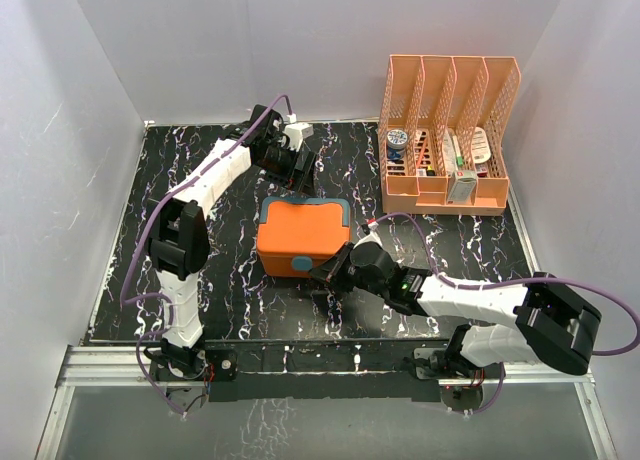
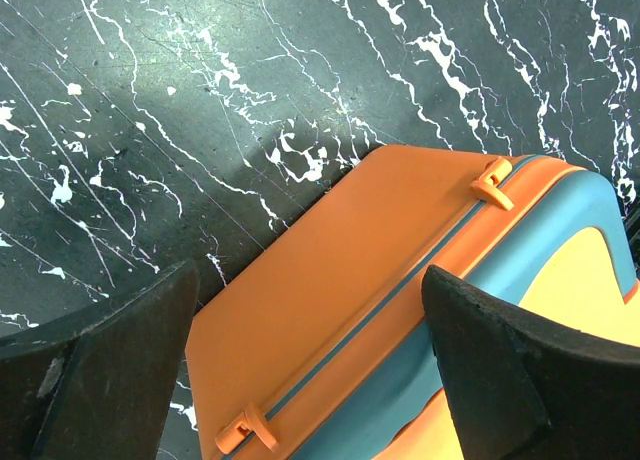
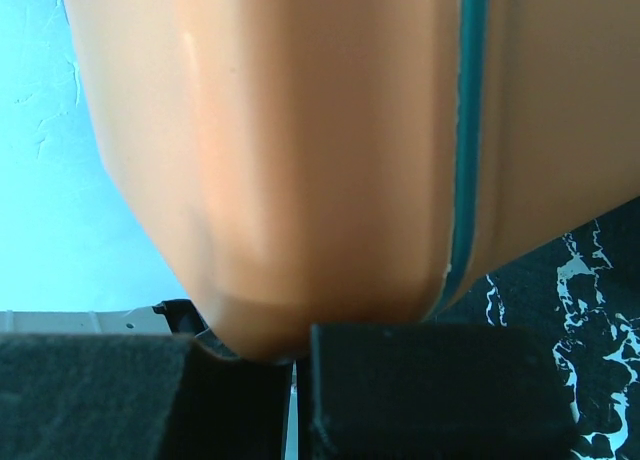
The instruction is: Organize the medicine kit
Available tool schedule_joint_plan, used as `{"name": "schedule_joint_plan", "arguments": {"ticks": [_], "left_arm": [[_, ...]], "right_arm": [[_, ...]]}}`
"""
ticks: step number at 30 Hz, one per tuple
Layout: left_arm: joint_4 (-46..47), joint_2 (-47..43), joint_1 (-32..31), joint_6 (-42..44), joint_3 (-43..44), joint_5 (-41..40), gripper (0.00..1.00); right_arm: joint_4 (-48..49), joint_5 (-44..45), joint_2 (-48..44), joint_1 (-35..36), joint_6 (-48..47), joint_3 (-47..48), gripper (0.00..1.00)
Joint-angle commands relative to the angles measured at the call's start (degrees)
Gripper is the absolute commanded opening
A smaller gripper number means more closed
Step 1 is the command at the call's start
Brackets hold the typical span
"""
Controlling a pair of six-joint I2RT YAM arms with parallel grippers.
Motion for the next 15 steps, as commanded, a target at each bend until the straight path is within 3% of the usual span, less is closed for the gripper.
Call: {"name": "schedule_joint_plan", "arguments": {"ticks": [1,8,15], "left_arm": [[-4.38,-3.93,-0.59,0.86,-1.22,1.78,0.92],[-4.34,-4.33,-0.59,1.01,-1.91,1.5,0.92],[-3.06,-5.22,-0.64,-0.48,-3.75,0.38,0.92]], "right_arm": [[3.45,1.92,0.57,-0.17,0.63,2.67,0.0],[0.73,2.53,0.31,-0.17,0.91,2.84,0.0],[-11.35,3.95,-4.89,-0.13,2.89,2.42,0.0]]}}
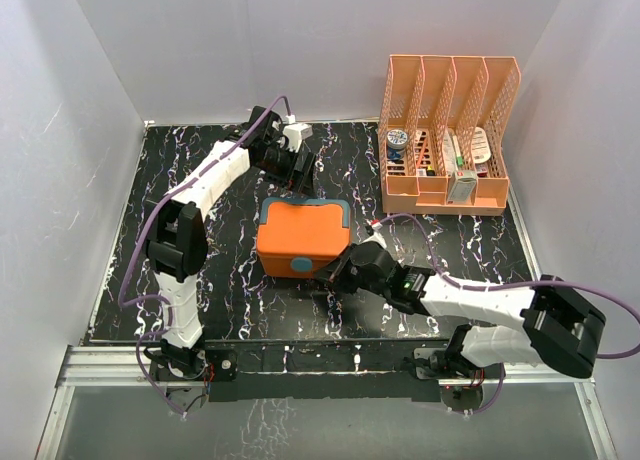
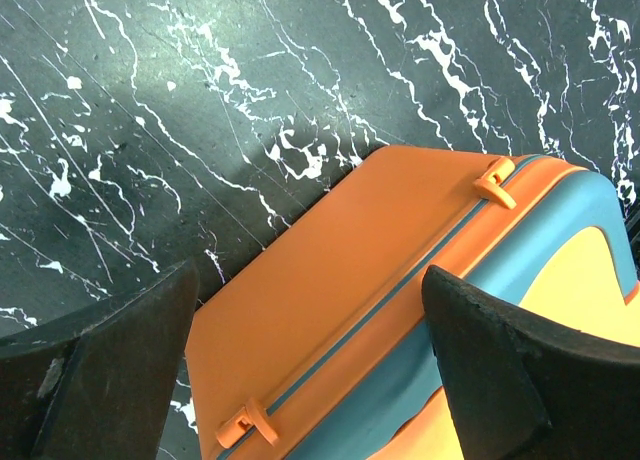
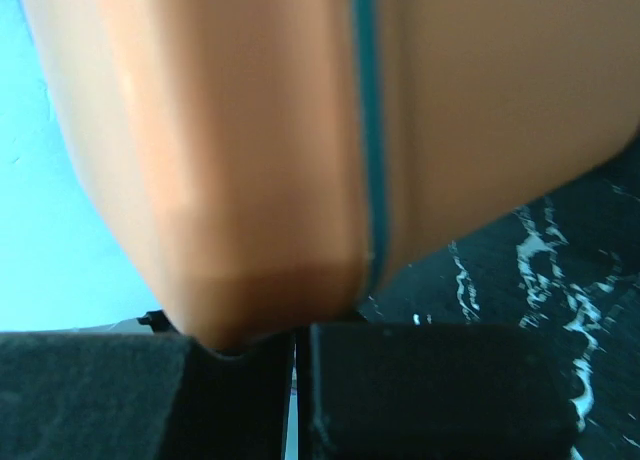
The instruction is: Organize the medicine kit
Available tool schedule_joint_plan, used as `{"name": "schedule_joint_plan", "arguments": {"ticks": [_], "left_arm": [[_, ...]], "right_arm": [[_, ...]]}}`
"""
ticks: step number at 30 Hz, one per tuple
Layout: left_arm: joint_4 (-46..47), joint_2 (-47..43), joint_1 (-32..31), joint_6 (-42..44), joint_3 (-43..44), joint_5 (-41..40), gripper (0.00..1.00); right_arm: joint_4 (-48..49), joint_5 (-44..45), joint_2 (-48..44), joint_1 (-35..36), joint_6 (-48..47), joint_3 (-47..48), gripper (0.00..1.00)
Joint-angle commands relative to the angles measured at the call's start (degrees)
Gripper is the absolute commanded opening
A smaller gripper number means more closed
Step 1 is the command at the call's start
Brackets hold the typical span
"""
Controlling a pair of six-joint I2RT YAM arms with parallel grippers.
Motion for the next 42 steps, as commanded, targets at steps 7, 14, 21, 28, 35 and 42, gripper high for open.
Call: {"name": "schedule_joint_plan", "arguments": {"ticks": [7,14,21,28,35,42], "left_arm": [[-3.78,-5.28,-0.66,-0.77,-4.69,0.76,0.92],[-4.35,-5.9,-0.6,-0.18,-5.78,0.63,0.92],[-4.56,-7.29,-0.59,-0.02,-7.84,0.36,0.92],[-4.82,-8.07,-0.64,0.28,-8.76,0.03,0.92],[-4.77,-8.2,-0.59,0.27,-8.7,-0.16,0.92],[-4.65,-8.15,-0.6,0.29,-8.64,-0.51,0.92]], "right_arm": [[-13.02,5.99,-8.35,0.2,5.37,-0.4,0.0],[-12.58,8.94,-4.45,0.11,3.03,2.17,0.0],[-13.41,10.8,-4.96,-2.84,0.94,2.11,0.0],[-12.35,10.2,-5.52,-7.98,-2.46,2.27,0.0],[-9.9,8.14,-2.16,-11.13,-6.39,4.95,0.0],[-14.02,8.93,-2.24,-12.24,-7.26,7.09,0.0]]}}
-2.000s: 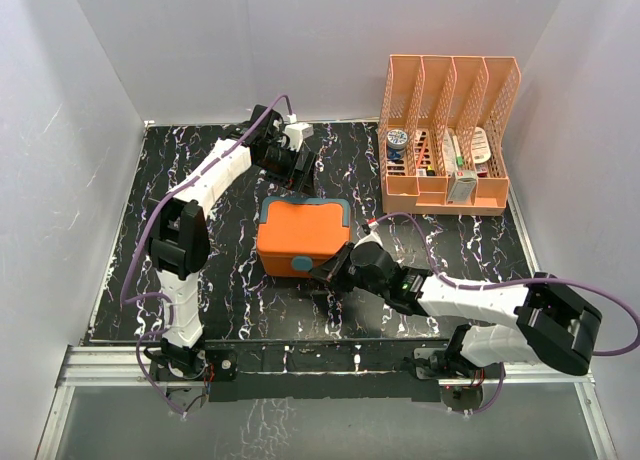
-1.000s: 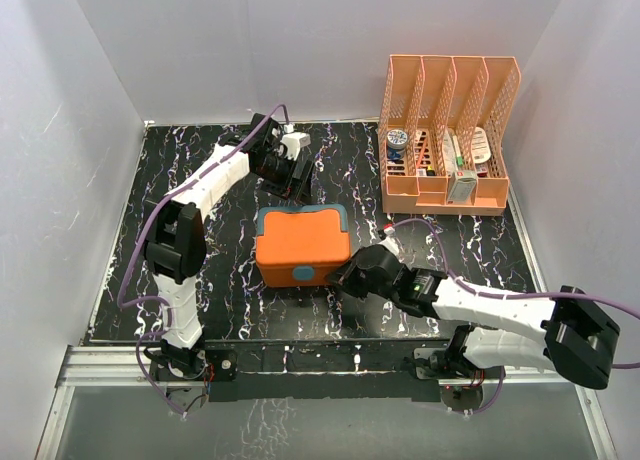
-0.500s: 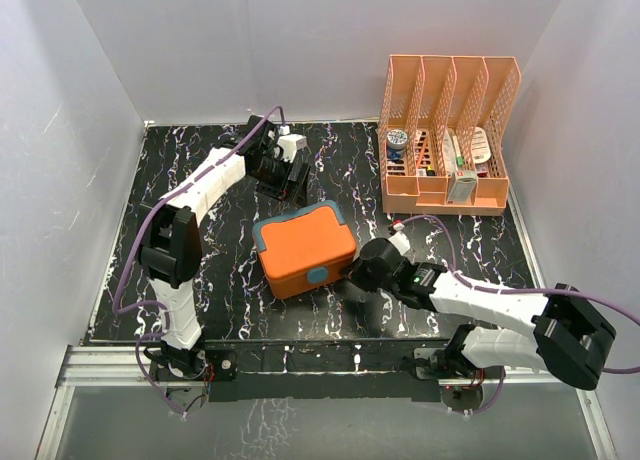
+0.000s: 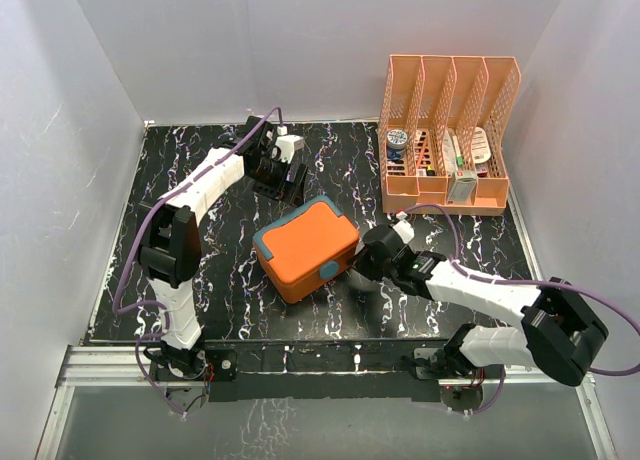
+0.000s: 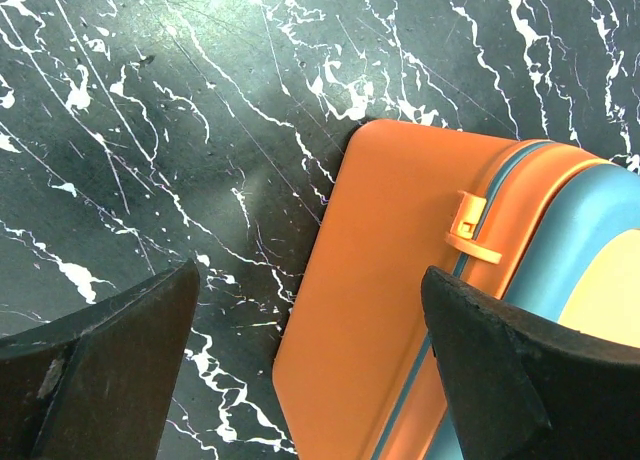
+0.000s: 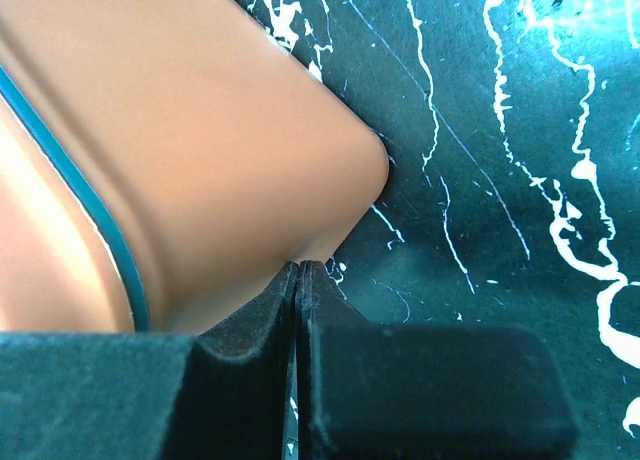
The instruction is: Organize the medicine kit
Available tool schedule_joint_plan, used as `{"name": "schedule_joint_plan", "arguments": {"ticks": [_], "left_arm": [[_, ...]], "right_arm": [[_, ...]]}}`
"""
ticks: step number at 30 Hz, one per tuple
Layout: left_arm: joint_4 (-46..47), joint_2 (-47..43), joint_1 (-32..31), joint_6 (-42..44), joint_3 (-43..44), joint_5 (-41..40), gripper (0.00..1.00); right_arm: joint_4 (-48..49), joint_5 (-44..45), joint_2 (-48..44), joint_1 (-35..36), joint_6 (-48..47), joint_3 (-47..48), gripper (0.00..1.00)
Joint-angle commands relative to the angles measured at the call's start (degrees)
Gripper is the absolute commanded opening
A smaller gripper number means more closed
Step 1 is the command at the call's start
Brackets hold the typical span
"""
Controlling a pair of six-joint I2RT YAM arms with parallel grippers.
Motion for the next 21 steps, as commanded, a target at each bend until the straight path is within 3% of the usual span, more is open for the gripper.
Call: {"name": "schedule_joint_plan", "arguments": {"ticks": [1,5,10,18,21], "left_arm": [[-4.22,-3.98,-1.42,-0.11,-0.69,4.01,0.92],[-4.12,-3.79,-1.4,-0.05,-0.33,3.65,0.92],[-3.79,-3.28,-1.33,-0.57,-0.13,2.97,0.92],[-2.95,-2.44,-1.35,-1.98,0.71,-0.15,0.92],[-2.66,-2.11,-1.34,-2.6,0.99,-1.52,0.92]], "right_arm": [[1.91,4.06,-2.7,-0.99,0.18,4.56,0.0],[-7.16,5.85,-9.16,-1.07,3.19,4.09,0.0],[-17.64,4.1,-17.91,-1.04,6.24,3.39,0.12],[-27.4,-0.01,-21.07,1.52,16.13,5.05,0.46],[-27.15,0.39,-18.66,3.07,18.17,7.06,0.47]]}}
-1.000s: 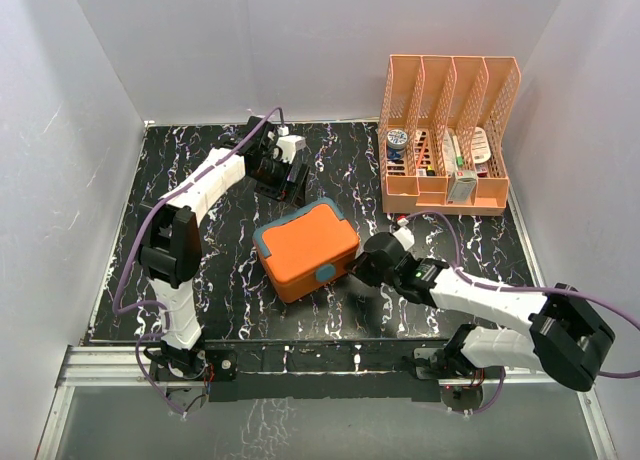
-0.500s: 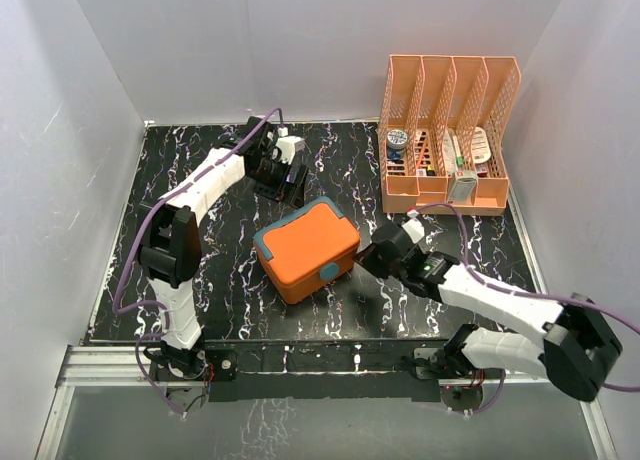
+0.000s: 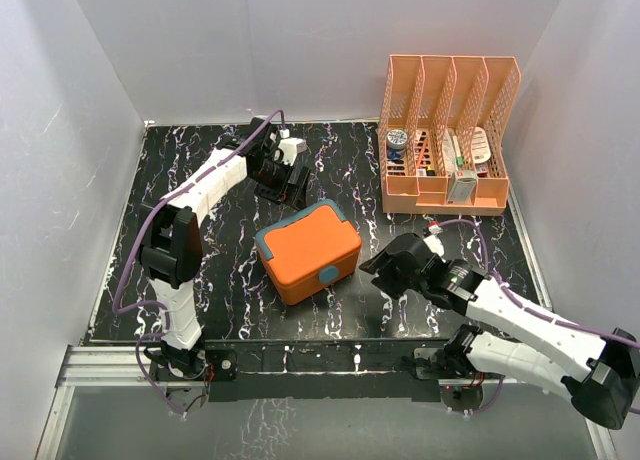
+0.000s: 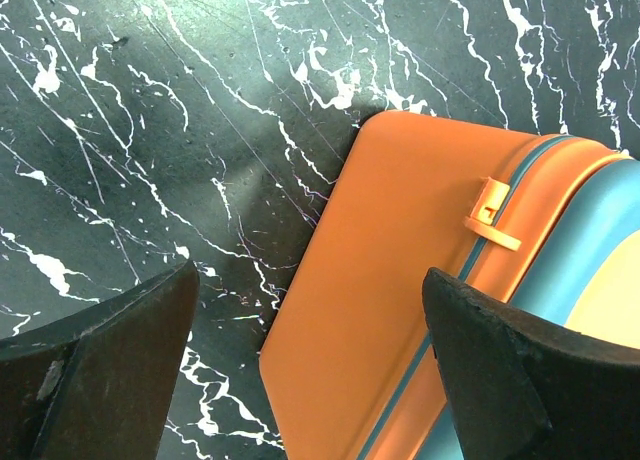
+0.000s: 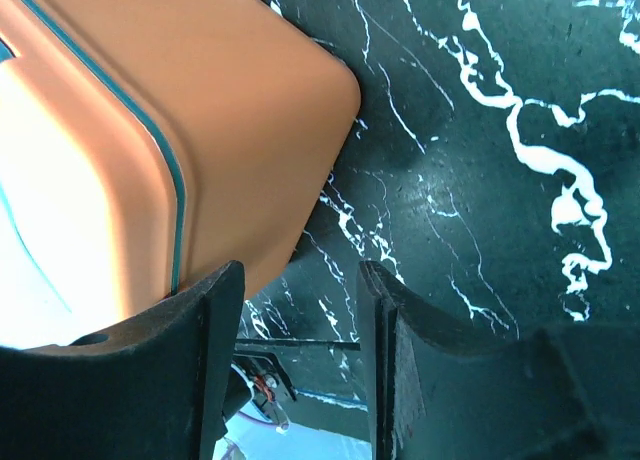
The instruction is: Organize the medicine kit
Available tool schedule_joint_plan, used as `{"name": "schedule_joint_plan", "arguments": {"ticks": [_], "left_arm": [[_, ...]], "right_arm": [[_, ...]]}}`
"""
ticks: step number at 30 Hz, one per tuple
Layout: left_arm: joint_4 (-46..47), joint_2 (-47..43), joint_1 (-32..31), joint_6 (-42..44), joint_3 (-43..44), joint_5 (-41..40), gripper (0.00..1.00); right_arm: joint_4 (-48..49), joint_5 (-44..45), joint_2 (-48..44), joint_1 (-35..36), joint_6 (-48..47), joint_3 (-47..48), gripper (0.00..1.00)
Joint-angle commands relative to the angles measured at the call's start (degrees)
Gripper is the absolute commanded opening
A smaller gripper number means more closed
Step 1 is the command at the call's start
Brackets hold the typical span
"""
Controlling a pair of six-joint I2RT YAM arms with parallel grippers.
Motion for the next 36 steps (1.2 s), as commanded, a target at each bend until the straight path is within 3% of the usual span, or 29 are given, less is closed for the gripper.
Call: {"name": "schedule_joint_plan", "arguments": {"ticks": [1,11,29,36], "left_arm": [[-1.31,-1.95,-0.4,-1.34,1.12,-1.57,0.92],[-1.14,-1.05,-0.32,-1.73,2.34,-2.62,0.93],[-1.06,-1.01,0.31,-1.65,2.12,-2.41,0.93],[-0.86,0.04,0.3,-1.97,3.01,-2.36,0.93]], "right_arm": [[-1.25,0.59,3.16,2.56,6.08,5.46,0.47],[3.3,6.66,12.37,12.62,16.28,10.89,0.45],[-6.9,15.67,7.64,17.0,24.22,12.51,0.46],[-5.81,15.96,11.38,21.33,26.89,14.85,0.46]]}}
